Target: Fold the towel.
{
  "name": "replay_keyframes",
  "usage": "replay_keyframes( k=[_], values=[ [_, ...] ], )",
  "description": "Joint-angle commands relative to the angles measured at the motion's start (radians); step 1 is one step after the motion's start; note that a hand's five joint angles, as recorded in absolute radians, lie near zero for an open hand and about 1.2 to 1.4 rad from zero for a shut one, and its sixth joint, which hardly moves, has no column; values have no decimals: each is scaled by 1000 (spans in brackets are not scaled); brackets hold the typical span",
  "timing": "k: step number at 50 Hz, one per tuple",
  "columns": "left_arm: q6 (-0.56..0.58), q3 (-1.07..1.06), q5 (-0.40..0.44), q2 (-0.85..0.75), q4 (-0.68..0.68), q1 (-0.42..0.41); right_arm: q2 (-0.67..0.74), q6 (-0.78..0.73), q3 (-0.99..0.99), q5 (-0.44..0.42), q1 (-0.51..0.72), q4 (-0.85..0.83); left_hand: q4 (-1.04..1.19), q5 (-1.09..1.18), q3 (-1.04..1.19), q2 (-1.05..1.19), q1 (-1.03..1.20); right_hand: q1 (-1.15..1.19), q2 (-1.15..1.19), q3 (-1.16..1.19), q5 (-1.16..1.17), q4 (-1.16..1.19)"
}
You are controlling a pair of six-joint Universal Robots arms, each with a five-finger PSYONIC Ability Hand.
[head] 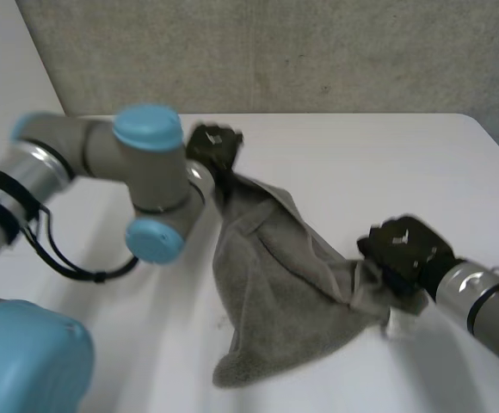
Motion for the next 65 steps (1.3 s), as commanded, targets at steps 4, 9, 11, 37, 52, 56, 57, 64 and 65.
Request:
replay_keyframes(
  k=[4,9,11,37,52,56,57,64,65],
  values=[
    [2,-2,-115,395,129,109,-138,284,-191,0,-34,-422,184,202,185,184,213,67,63,52,60,54],
    [-60,-36,-125,545,186,156,-213,483,-199,13,-49,-952,184,202,185,184,213,67,63,52,60,54],
    [-104,-79,-121,579,175,159,-217,523,-191,7,-48,-960,184,202,185,184,213,67,63,52,60,54],
    [-248,-1541,181,845,509,376,160,-194,-90,-150,-81,172,184,202,185,184,213,-84,-87,-98,-90,-96],
    [-251,-1538,185,886,523,394,-27,226,76,-120,-115,-7,184,202,185,184,213,-1016,-1019,-1030,-1022,-1028],
    [-251,-1544,185,912,528,393,-93,336,154,-112,-114,-53,184,202,185,184,213,-1042,-1046,-1057,-1048,-1055],
    [-251,-1544,185,912,528,393,-93,337,154,-112,-114,-53,184,202,185,184,213,-1042,-1046,-1057,-1049,-1055],
    [-254,-1538,185,924,539,400,-145,447,254,-99,-103,-141,184,202,185,184,213,-1054,-1058,-1068,-1060,-1066],
    [-256,-1538,185,924,539,406,-145,447,254,-99,-103,-141,184,202,185,184,213,-1054,-1058,-1068,-1060,-1066]
  ],
)
